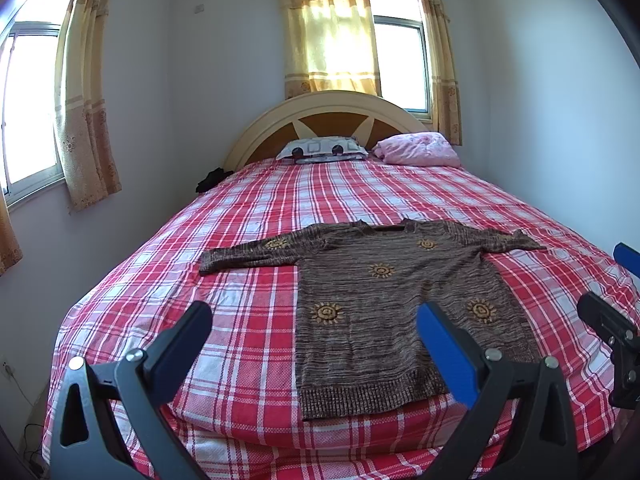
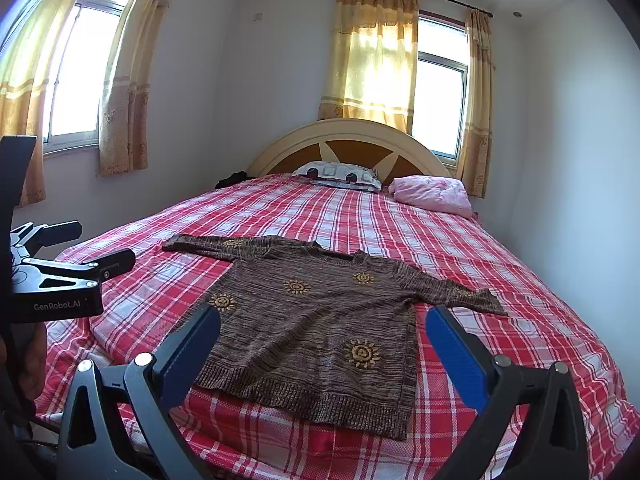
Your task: Fold small clothes
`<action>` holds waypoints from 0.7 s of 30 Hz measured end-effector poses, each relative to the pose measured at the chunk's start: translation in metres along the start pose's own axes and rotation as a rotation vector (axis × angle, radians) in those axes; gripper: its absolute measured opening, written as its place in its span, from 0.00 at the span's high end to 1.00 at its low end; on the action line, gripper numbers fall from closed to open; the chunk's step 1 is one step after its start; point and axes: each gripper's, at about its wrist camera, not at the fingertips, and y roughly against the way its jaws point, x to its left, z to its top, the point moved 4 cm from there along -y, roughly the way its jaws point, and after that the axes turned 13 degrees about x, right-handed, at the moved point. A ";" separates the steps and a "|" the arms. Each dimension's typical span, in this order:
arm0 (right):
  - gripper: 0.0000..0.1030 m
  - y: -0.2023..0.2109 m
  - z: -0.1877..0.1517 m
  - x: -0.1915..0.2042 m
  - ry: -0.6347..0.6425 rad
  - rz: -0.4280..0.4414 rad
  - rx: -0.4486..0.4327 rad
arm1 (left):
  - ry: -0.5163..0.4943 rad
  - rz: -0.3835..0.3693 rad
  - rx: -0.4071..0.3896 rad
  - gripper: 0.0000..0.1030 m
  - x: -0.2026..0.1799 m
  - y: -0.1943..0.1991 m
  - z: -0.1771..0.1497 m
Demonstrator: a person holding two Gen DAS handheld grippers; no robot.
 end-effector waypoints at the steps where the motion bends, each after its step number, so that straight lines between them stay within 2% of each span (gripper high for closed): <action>1: 0.01 0.000 0.000 0.000 0.000 0.001 0.000 | -0.001 -0.001 0.000 0.00 0.000 0.000 0.000; 21: 0.01 -0.005 -0.003 0.004 0.003 0.007 0.012 | 0.008 0.004 0.004 0.00 0.004 -0.001 0.001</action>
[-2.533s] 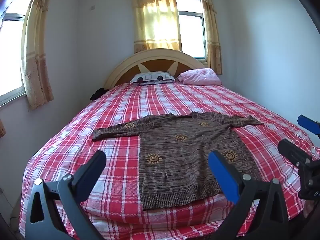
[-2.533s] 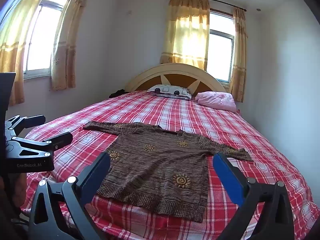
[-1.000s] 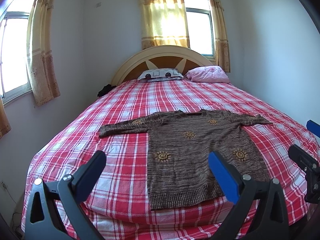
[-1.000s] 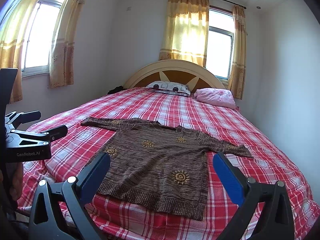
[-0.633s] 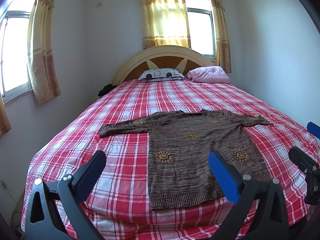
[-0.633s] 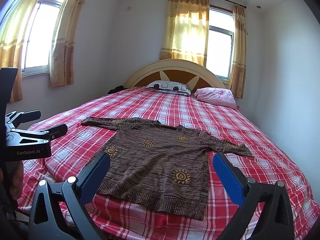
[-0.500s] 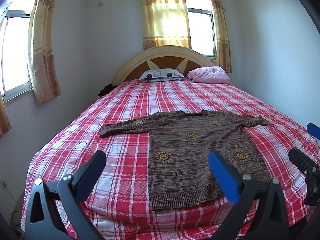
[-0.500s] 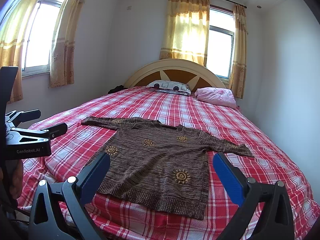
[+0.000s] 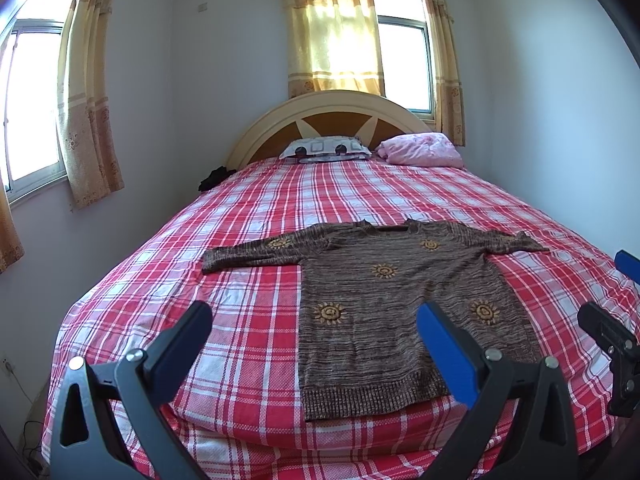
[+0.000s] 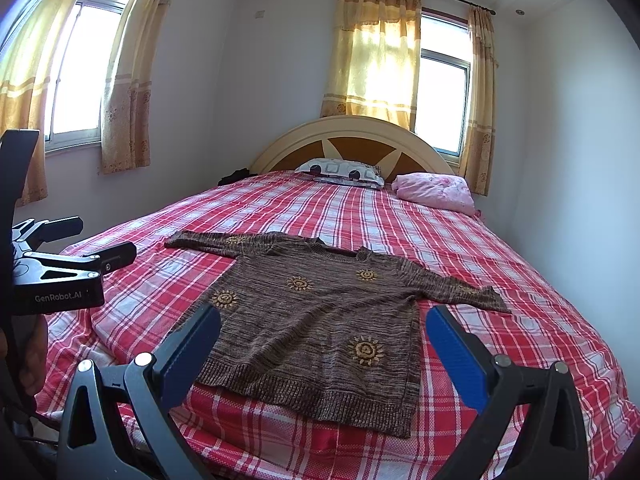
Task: Fold small clothes
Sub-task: 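Move the right tool to the sweater sleeve and close on its cuff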
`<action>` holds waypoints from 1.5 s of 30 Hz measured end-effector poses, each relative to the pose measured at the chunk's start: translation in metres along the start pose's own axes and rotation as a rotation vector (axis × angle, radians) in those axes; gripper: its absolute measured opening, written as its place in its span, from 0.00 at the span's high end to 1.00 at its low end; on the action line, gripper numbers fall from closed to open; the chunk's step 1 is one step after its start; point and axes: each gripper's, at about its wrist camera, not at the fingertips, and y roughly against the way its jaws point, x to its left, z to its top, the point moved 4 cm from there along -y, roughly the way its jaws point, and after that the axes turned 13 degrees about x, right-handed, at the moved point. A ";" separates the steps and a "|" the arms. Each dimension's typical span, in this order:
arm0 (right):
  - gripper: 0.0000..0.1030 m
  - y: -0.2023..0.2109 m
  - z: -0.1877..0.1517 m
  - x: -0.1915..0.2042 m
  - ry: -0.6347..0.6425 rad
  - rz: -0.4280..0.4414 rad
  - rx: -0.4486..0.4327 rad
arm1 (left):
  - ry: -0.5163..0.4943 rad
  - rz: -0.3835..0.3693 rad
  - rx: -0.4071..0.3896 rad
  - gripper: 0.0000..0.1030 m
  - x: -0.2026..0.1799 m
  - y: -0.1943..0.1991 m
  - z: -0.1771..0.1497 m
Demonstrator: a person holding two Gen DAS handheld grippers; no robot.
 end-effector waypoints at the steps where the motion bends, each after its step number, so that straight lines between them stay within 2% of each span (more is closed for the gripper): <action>1: 0.01 -0.001 -0.001 0.000 0.000 0.000 0.001 | -0.001 0.000 0.001 0.00 0.000 0.000 0.000; 16: 0.01 -0.007 -0.005 0.002 0.004 0.009 0.019 | 0.008 0.010 0.012 0.00 0.004 -0.009 -0.002; 24: 0.01 -0.036 -0.011 -0.010 -0.010 0.053 0.074 | 0.001 0.043 0.061 0.00 0.008 -0.048 -0.004; 32: 0.01 -0.090 -0.013 -0.064 -0.119 0.043 0.142 | -0.026 0.109 0.131 0.00 0.014 -0.108 0.006; 45: 0.01 -0.171 -0.010 -0.180 -0.309 -0.021 0.285 | -0.004 0.144 0.192 0.00 0.026 -0.186 0.038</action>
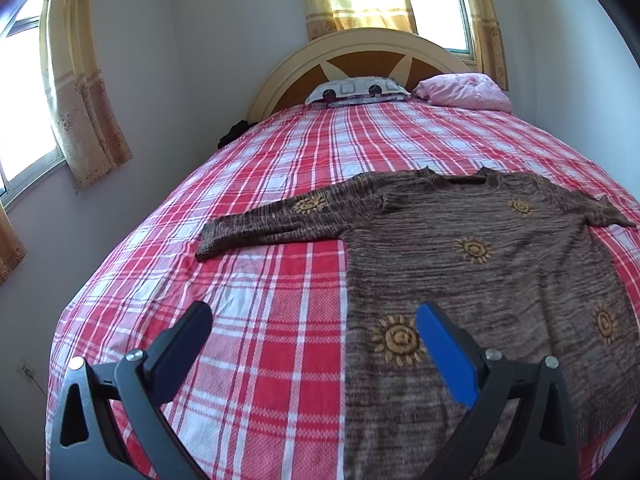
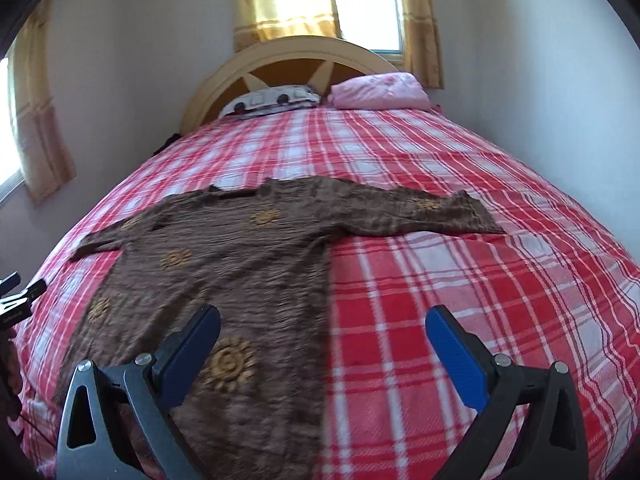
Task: Fold small clothes
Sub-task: 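Move the right tool to the sweater sleeve and close on its cuff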
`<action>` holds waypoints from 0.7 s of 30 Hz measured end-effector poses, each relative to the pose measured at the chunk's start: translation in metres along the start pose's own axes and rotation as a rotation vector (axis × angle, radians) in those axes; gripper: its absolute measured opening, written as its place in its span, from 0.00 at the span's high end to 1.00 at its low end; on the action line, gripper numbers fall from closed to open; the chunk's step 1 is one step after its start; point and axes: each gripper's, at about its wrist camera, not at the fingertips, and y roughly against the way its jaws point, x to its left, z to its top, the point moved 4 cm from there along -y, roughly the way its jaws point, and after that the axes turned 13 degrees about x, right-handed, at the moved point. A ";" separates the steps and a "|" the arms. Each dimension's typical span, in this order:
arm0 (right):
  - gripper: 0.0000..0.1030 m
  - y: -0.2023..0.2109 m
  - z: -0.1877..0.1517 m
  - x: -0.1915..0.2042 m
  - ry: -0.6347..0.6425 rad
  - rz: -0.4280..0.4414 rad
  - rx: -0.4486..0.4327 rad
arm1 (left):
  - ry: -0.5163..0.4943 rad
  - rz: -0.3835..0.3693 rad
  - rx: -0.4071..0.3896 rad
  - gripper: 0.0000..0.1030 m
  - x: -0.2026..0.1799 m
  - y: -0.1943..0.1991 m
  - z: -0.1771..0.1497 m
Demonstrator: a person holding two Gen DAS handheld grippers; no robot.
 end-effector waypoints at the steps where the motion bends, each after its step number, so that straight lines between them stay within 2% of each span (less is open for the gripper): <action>1: 0.01 -0.006 0.006 -0.011 -0.022 -0.008 0.009 | 0.000 0.002 0.001 0.00 -0.001 -0.006 0.004; 12: 0.02 -0.063 0.048 -0.099 -0.180 -0.059 0.070 | -0.027 0.067 0.033 0.00 -0.008 -0.068 0.033; 16: 0.21 -0.084 0.064 -0.137 -0.229 -0.070 0.096 | -0.013 0.099 0.049 0.00 0.001 -0.086 0.040; 19: 0.25 -0.098 0.073 -0.162 -0.276 -0.069 0.109 | 0.004 0.118 0.076 0.00 0.008 -0.100 0.043; 21: 0.32 -0.105 0.079 -0.176 -0.296 -0.070 0.111 | 0.012 0.125 0.095 0.00 0.009 -0.109 0.043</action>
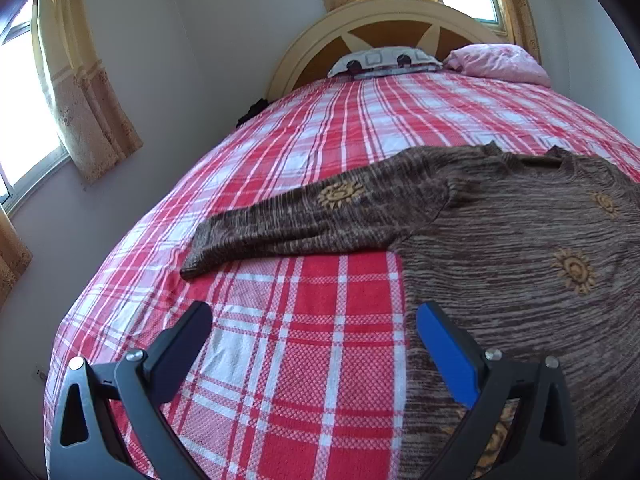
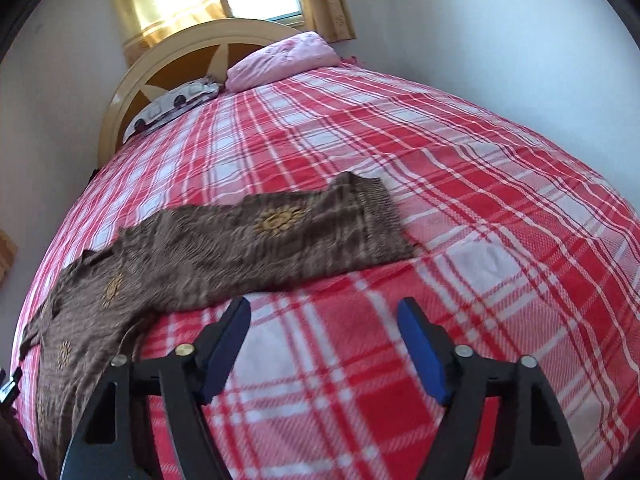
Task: Fold small clothes
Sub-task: 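Move the right tool to the sweater sleeve and close on its cuff, then fold the sleeve across the body with the right tool while the left tool grasps fabric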
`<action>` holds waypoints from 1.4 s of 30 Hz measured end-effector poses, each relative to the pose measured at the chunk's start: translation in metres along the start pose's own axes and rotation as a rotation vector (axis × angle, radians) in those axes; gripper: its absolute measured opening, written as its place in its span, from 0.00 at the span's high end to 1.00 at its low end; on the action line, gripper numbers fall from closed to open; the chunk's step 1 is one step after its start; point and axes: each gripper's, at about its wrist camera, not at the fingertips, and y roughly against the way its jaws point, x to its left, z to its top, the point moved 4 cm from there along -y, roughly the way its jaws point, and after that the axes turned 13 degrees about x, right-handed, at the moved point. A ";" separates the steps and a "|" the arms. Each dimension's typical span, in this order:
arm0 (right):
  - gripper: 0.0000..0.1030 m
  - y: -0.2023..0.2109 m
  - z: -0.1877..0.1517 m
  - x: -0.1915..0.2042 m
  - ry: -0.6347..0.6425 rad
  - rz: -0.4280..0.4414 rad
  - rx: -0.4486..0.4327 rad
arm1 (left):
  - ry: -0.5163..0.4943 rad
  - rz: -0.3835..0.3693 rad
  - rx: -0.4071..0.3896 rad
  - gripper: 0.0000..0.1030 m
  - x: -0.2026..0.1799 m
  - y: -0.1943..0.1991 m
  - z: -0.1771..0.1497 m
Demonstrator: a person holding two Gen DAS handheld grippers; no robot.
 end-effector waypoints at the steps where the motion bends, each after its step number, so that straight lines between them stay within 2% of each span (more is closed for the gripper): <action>1: 0.36 -0.004 0.007 -0.006 -0.015 0.003 0.004 | 0.002 0.000 0.009 0.00 -0.002 -0.005 0.001; 5: 0.37 -0.013 0.025 -0.021 -0.070 0.021 0.004 | -0.009 -0.010 0.026 0.00 -0.010 -0.013 0.002; 10: 0.37 -0.025 0.041 -0.037 -0.138 0.038 0.015 | -0.020 -0.020 0.004 0.00 -0.020 -0.011 0.015; 13: 0.47 -0.035 0.045 -0.043 -0.166 0.052 0.041 | -0.028 -0.033 -0.004 0.00 -0.028 -0.011 0.024; 21: 0.49 -0.052 0.046 -0.053 -0.205 0.033 0.073 | -0.047 -0.074 0.018 0.00 -0.046 -0.014 0.032; 22: 0.52 -0.053 0.046 -0.052 -0.198 0.028 0.071 | -0.050 -0.079 0.022 0.00 -0.048 -0.014 0.031; 23: 0.65 -0.053 0.047 -0.050 -0.188 0.026 0.070 | -0.053 -0.081 0.025 0.00 -0.050 -0.015 0.031; 24: 0.71 -0.055 0.048 -0.048 -0.183 0.032 0.074 | -0.055 -0.081 0.028 0.00 -0.052 -0.015 0.030; 28: 0.83 -0.059 0.053 -0.040 -0.166 0.070 0.086 | -0.068 -0.095 0.042 0.00 -0.055 -0.013 0.030; 32: 0.86 -0.053 0.061 -0.024 -0.126 0.065 0.051 | -0.084 -0.103 0.042 0.00 -0.055 -0.007 0.029; 35: 0.87 -0.042 0.070 0.003 -0.062 0.073 0.007 | -0.090 -0.114 0.043 0.00 -0.052 -0.001 0.030; 38: 0.87 -0.030 0.076 0.052 0.064 0.079 -0.033 | -0.094 -0.130 0.046 0.00 -0.051 0.006 0.032; 42: 0.87 -0.025 0.068 0.123 0.246 0.093 -0.045 | -0.107 -0.153 0.039 0.00 -0.053 0.017 0.035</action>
